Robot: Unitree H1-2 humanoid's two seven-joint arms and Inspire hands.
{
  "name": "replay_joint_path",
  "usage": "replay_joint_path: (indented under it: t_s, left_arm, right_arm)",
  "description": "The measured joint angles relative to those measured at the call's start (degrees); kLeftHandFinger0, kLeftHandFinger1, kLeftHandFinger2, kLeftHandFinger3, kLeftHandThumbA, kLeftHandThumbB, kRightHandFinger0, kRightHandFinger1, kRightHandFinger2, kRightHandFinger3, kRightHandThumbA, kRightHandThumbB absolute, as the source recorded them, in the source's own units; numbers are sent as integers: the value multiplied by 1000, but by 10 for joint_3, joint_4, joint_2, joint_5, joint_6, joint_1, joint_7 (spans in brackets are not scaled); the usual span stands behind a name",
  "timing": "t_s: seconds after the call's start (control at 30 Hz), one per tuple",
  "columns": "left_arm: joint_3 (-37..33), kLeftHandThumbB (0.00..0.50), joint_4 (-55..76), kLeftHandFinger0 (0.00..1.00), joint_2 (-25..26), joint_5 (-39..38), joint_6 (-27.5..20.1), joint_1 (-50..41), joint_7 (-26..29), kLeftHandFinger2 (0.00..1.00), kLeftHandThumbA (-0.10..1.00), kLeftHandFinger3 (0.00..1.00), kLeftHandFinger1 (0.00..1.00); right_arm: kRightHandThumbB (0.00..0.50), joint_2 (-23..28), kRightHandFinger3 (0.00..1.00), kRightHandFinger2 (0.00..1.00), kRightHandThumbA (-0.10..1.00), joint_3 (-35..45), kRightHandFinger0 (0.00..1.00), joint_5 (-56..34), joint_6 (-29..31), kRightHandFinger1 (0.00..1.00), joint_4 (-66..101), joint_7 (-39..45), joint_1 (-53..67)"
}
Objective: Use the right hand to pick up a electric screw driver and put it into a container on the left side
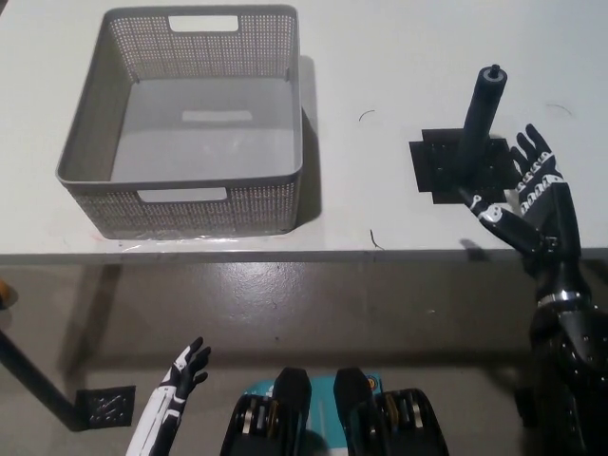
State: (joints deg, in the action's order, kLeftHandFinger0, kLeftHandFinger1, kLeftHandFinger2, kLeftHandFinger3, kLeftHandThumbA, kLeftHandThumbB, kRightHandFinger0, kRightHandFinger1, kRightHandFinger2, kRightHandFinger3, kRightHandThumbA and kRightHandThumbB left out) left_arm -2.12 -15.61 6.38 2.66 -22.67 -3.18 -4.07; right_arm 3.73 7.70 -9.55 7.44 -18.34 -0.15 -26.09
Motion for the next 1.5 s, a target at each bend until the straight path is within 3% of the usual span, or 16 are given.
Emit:
replay_joint_path:
  t_s: [0.17,0.6,0.67,0.87,0.97,1.13,1.2,1.27,1.3,1.43,1.47,1.5]
  left_arm:
    - [0,245,0,1000,0,0,-3,-1,-4,1000,1000,1000,1000]
    - [0,247,-2,1000,0,-8,-7,-2,-14,1000,1000,1000,1000]
    - [0,252,-3,1000,0,-11,-9,-2,-15,1000,1000,1000,1000]
    - [-2,251,-4,1000,0,-21,-16,-3,-22,1000,1000,1000,1000]
    - [-4,251,-4,1000,0,-24,-16,-4,-27,1000,1000,1000,1000]
    - [-6,237,-4,1000,0,-28,-17,-3,-35,1000,1000,1000,1000]
    - [-7,237,-4,1000,0,-32,-18,-4,-37,1000,1000,1000,1000]
    - [-7,230,-4,1000,1,-34,-18,-3,-39,1000,1000,1000,1000]
    - [-7,226,-4,1000,1,-35,-18,-3,-41,1000,1000,1000,1000]
    - [-8,224,-4,1000,2,-39,-19,-3,-46,1000,1000,1000,1000]
    - [-8,224,-4,1000,2,-39,-20,-3,-48,1000,1000,1000,1000]
    - [-9,218,-4,1000,2,-40,-20,-3,-49,1000,1000,1000,1000]
  right_arm:
    - [238,0,1000,1000,1000,11,1000,-15,7,1000,-46,1,-33]
    - [268,5,1000,1000,1000,40,1000,-53,18,1000,-132,13,-78]
    - [299,8,1000,1000,1000,40,1000,-53,22,1000,-154,14,-89]
    - [304,21,1000,1000,1000,35,1000,-50,38,1000,-236,16,-132]
    - [326,28,1000,1000,1000,28,1000,-40,47,1000,-267,15,-149]
    - [417,40,1000,1000,1000,-3,1000,-2,60,1000,-329,-4,-181]
    - [390,43,1000,1000,1000,-15,1000,13,62,1000,-345,-15,-192]
    - [404,44,1000,1000,1000,-21,1000,24,64,1000,-363,-23,-200]
    - [434,45,1000,1000,1000,-24,1000,28,66,1000,-373,-27,-204]
    - [446,47,1000,1000,1000,-39,1000,50,74,1000,-434,-44,-233]
    - [439,48,1000,1000,866,-43,1000,55,75,1000,-456,-49,-245]
    - [414,48,1000,1000,627,-47,1000,58,76,1000,-472,-55,-257]
